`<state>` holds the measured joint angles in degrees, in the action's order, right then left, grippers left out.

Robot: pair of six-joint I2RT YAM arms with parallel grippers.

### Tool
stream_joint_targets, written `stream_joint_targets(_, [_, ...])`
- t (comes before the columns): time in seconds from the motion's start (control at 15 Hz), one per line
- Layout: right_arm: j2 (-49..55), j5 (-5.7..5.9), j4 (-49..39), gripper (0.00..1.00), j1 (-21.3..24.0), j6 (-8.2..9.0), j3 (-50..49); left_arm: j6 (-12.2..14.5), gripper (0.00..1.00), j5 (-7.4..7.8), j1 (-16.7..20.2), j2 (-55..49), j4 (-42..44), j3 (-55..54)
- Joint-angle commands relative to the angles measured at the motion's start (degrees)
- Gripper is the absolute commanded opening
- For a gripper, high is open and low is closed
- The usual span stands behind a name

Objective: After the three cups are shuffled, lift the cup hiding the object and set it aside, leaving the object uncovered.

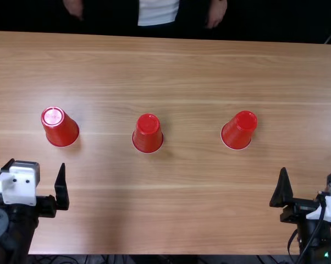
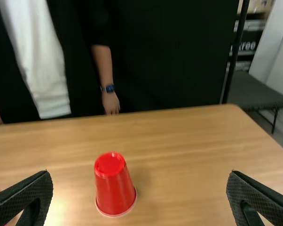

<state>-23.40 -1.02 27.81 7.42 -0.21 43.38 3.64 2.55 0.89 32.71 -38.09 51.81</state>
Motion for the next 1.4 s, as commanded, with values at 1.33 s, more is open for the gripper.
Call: stream_joint_targets(1.33, [-41.47,-0.57,35.0,1.0,-11.46,-0.95,30.45,0.16,1.0,-2.86,1.31,35.93,-33.63,30.01])
